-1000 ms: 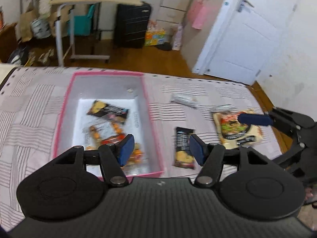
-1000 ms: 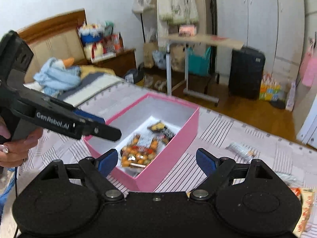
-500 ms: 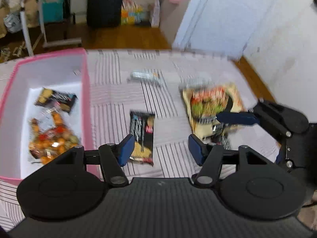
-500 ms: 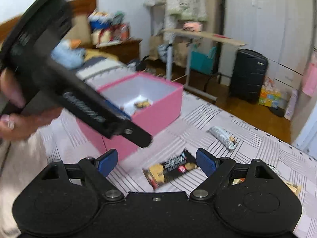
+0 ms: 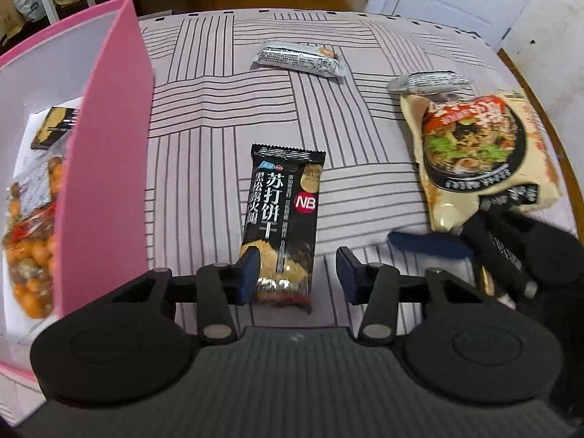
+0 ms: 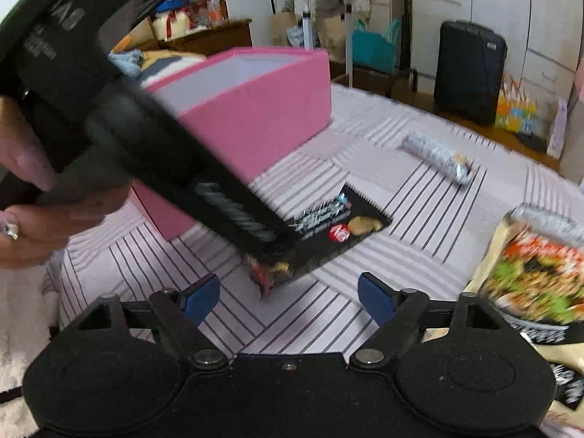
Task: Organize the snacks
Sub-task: 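Move both grippers to the black NB cracker pack on the bed, then close the left gripper on the cracker pack and lift it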
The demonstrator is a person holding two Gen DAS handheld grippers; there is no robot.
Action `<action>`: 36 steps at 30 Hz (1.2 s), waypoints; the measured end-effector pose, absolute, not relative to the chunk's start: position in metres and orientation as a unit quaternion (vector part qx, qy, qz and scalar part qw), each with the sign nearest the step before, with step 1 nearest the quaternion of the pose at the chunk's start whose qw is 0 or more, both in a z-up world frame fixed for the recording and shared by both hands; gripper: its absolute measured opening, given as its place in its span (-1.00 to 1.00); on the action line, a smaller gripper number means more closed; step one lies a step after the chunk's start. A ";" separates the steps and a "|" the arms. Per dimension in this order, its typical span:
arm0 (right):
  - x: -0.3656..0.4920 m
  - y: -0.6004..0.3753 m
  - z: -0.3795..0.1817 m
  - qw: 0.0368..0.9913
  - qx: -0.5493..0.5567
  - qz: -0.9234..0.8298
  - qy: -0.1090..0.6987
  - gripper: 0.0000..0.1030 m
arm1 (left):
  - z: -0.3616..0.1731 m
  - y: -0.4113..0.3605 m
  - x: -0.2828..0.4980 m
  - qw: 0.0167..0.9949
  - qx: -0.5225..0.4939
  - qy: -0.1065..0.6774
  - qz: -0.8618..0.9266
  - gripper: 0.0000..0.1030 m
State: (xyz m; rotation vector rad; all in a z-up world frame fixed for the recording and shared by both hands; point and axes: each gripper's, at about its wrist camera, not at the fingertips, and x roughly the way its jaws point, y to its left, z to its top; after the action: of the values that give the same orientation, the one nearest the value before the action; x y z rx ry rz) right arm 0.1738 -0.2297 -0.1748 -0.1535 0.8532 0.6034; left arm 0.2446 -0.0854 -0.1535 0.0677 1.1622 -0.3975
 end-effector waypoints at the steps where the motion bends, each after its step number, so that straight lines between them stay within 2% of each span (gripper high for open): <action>1: 0.175 -0.228 -0.178 0.865 -0.070 0.284 0.407 0.60 | -0.157 -0.088 0.245 0.821 0.038 0.540 -0.181 -0.13; 6: 0.174 -0.221 -0.190 0.868 -0.042 0.271 0.413 0.42 | -0.160 -0.094 0.246 0.846 0.075 0.508 -0.143 -0.12; 8: 0.173 -0.216 -0.193 0.867 -0.059 0.274 0.411 0.35 | -0.163 -0.090 0.251 0.841 0.062 0.519 -0.140 -0.05; 12: 0.172 -0.220 -0.198 0.864 -0.059 0.278 0.414 0.33 | -0.176 -0.080 0.258 0.806 -0.003 0.569 -0.163 -0.03; 14: 0.174 -0.224 -0.196 0.863 -0.048 0.278 0.419 0.34 | -0.176 -0.076 0.256 0.788 -0.041 0.588 -0.177 -0.04; 15: 0.175 -0.224 -0.196 0.862 -0.045 0.278 0.423 0.44 | -0.175 -0.074 0.254 0.777 -0.064 0.595 -0.194 -0.04; 17: 0.175 -0.226 -0.195 0.863 -0.046 0.270 0.425 0.47 | -0.172 -0.073 0.250 0.766 -0.090 0.600 -0.211 -0.03; 23: 0.174 -0.226 -0.199 0.877 -0.031 0.224 0.425 0.44 | -0.183 -0.072 0.247 0.771 -0.094 0.601 -0.189 -0.10; 29: 0.174 -0.202 -0.203 0.884 -0.053 0.179 0.427 0.53 | -0.184 -0.080 0.236 0.787 -0.076 0.584 -0.183 -0.17; 31: 0.173 -0.197 -0.208 0.892 -0.068 0.174 0.413 0.47 | -0.185 -0.081 0.235 0.787 -0.079 0.584 -0.183 -0.17; 32: 0.172 -0.196 -0.208 0.895 -0.074 0.171 0.406 0.37 | -0.185 -0.083 0.236 0.787 -0.076 0.583 -0.184 -0.17; 36: 0.171 -0.202 -0.206 0.895 -0.057 0.173 0.406 0.28 | -0.183 -0.083 0.236 0.789 -0.080 0.579 -0.189 -0.17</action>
State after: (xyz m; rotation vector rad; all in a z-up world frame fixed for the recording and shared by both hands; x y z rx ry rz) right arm 0.1712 -0.2020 -0.2056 -0.1185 0.8422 0.3576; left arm 0.2356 -0.0829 -0.1832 -0.1718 1.2463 -0.4059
